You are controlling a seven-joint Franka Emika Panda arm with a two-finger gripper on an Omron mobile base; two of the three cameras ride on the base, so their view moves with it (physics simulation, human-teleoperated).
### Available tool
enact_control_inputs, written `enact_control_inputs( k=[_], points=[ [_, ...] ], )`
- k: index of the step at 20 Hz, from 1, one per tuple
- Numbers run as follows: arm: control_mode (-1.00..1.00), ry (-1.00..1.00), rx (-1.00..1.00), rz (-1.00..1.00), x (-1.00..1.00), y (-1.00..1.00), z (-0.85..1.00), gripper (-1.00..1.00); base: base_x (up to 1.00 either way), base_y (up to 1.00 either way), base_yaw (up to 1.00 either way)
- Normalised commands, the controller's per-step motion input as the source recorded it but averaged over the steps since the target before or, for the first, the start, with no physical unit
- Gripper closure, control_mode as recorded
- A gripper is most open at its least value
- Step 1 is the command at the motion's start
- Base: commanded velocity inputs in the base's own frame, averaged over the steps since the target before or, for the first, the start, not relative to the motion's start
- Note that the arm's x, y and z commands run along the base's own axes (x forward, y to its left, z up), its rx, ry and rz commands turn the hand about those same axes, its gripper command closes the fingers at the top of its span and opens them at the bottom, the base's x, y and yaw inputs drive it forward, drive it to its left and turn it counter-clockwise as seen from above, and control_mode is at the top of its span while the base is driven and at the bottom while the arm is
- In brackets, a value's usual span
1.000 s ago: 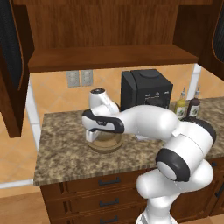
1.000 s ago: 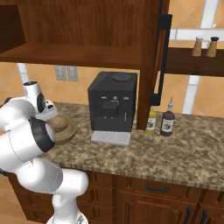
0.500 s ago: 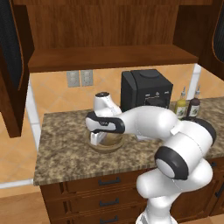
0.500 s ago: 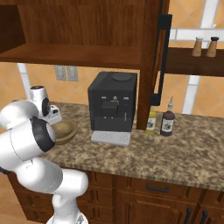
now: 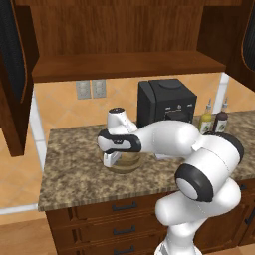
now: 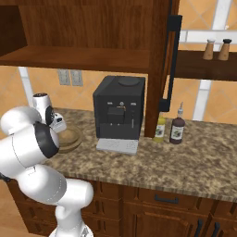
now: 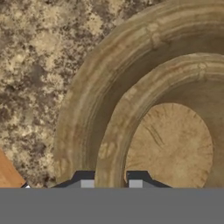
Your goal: Pick up the bowls on the counter and stack them on top of one another in the open cabinet. Place the smaller bowl on top of the larger bowl.
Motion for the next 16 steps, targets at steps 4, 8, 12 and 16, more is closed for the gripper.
enact_control_inputs(
  k=[4, 8, 12, 16],
  points=[
    [-1.00, 0.00, 0.00, 0.00, 0.00, 0.01, 0.00, 1.00, 0.00, 0.00, 0.00],
    [-1.00, 0.00, 0.00, 0.00, 0.00, 0.00, 0.00, -1.00, 0.00, 0.00, 0.00],
    [-1.00, 0.00, 0.00, 0.00, 0.00, 0.00, 0.00, -1.00, 0.00, 0.00, 0.00],
    [-1.00, 0.00, 0.00, 0.00, 0.00, 0.00, 0.00, -1.00, 0.00, 0.00, 0.00]
  ],
)
